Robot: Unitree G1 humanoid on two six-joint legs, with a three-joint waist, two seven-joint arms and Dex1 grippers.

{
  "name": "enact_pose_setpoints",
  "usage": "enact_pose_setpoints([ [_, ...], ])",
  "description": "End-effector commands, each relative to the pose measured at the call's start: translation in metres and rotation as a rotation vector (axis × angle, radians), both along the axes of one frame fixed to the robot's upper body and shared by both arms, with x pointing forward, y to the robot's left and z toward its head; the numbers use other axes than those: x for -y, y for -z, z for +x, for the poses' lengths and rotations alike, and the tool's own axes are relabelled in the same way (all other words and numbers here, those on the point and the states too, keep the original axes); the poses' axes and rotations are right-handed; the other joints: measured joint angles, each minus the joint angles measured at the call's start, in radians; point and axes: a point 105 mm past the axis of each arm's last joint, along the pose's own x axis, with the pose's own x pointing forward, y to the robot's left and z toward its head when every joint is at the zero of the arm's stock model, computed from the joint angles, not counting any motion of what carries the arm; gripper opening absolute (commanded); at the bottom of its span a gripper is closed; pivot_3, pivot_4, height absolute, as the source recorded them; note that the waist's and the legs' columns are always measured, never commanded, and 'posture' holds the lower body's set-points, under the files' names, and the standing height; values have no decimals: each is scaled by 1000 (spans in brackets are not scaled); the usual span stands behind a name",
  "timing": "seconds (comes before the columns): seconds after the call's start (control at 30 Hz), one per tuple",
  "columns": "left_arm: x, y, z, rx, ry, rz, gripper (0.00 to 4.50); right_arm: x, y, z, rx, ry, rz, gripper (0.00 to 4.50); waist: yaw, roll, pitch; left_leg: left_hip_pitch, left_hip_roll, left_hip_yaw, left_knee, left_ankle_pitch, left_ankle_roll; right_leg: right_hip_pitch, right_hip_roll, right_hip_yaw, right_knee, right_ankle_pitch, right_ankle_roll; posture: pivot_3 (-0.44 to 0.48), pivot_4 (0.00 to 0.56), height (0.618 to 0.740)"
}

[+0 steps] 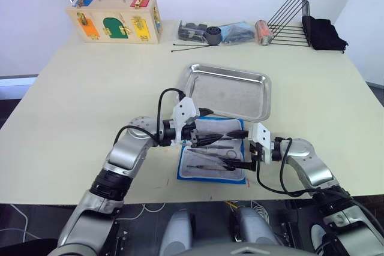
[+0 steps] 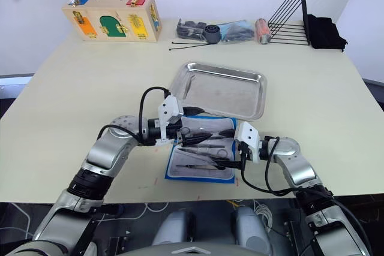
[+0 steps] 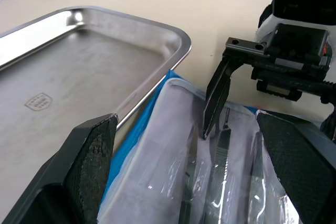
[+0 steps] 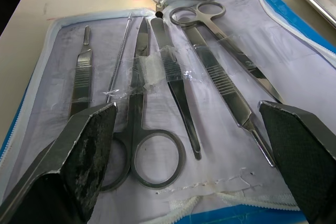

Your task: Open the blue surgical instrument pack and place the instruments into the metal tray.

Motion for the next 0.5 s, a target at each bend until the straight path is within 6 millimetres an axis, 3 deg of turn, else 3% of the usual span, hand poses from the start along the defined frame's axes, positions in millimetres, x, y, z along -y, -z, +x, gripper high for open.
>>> enact_pose_setpoints([
  [0.03,1,2,-3,9,11,1,3857,12,48,-14,-168,33,-124,4500,0,0,0,0,0,0,0,0,0,0,0,0,0,0,0,0,150,740],
  [0.07,0,4,-2,13,12,14,3476,12,48,-14,-168,34,-124,4500,-1,0,0,0,0,0,0,0,0,0,0,0,0,0,0,0,150,740],
  [0.37,-15,11,-2,-76,125,33,3476,11,48,-13,-167,32,-122,4500,-2,0,0,0,0,0,0,0,0,0,0,0,0,0,0,0,150,740],
  [0.5,-20,17,0,-111,148,50,2504,11,48,-12,-164,33,-124,4500,-3,0,0,0,0,0,0,0,0,0,1,0,0,0,0,0,150,740],
])
